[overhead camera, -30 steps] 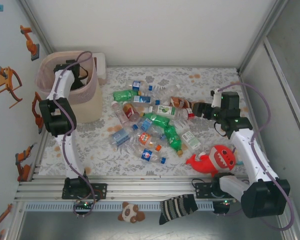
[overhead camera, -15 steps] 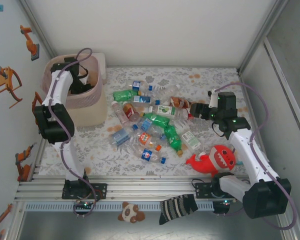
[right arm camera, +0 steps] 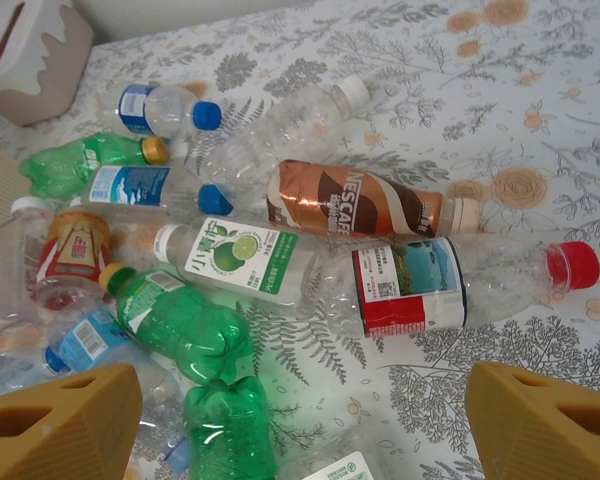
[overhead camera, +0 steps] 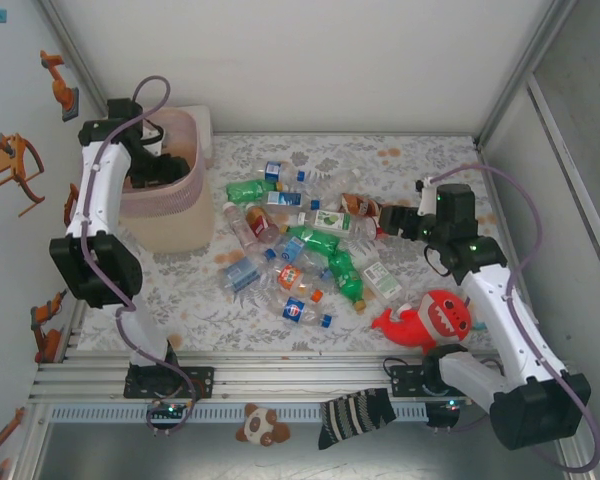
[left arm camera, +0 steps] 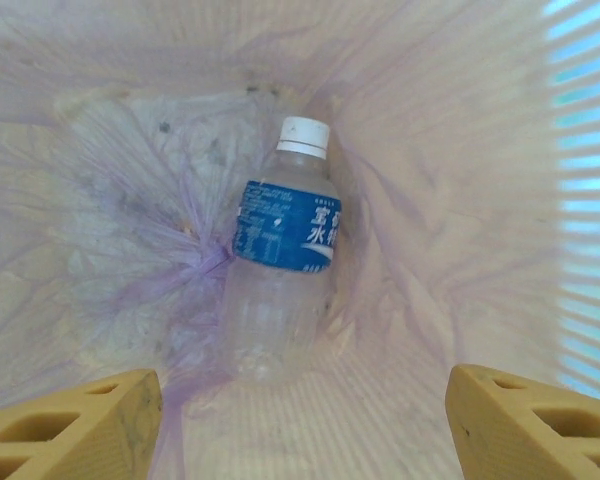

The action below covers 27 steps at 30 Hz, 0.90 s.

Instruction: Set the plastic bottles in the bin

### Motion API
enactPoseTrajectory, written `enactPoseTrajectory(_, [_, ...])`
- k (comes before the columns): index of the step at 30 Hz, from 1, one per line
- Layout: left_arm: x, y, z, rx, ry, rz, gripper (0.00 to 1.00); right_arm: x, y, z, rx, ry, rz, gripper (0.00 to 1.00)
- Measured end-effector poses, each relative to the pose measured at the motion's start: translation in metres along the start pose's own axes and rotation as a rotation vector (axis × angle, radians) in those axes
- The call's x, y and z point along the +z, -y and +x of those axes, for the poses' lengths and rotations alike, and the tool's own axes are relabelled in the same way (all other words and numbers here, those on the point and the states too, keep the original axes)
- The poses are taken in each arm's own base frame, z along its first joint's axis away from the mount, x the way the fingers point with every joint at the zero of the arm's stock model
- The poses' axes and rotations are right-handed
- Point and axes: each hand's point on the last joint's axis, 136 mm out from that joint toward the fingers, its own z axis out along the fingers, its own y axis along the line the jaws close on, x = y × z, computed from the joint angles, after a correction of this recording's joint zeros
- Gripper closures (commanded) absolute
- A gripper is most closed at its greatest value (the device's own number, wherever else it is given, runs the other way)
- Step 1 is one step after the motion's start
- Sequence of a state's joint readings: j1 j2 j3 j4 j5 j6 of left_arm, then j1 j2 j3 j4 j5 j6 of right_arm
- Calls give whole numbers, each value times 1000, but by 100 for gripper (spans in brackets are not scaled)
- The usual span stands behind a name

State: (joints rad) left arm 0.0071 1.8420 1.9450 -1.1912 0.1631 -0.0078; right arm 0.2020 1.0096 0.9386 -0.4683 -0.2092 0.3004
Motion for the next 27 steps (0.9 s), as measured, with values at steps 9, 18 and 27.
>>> enactPoseTrajectory(9, [-74,29,-5,56,184,42,28,-18,-6,-2,-10,12,3,17])
enactPoseTrajectory(18, [-123,76,11,167,289,113,29,-31,-10,-1,-2,11,11,17])
enactPoseTrajectory(27, [-143,144,51,364,303,195,30,-43,-15,-2,1,26,5,18])
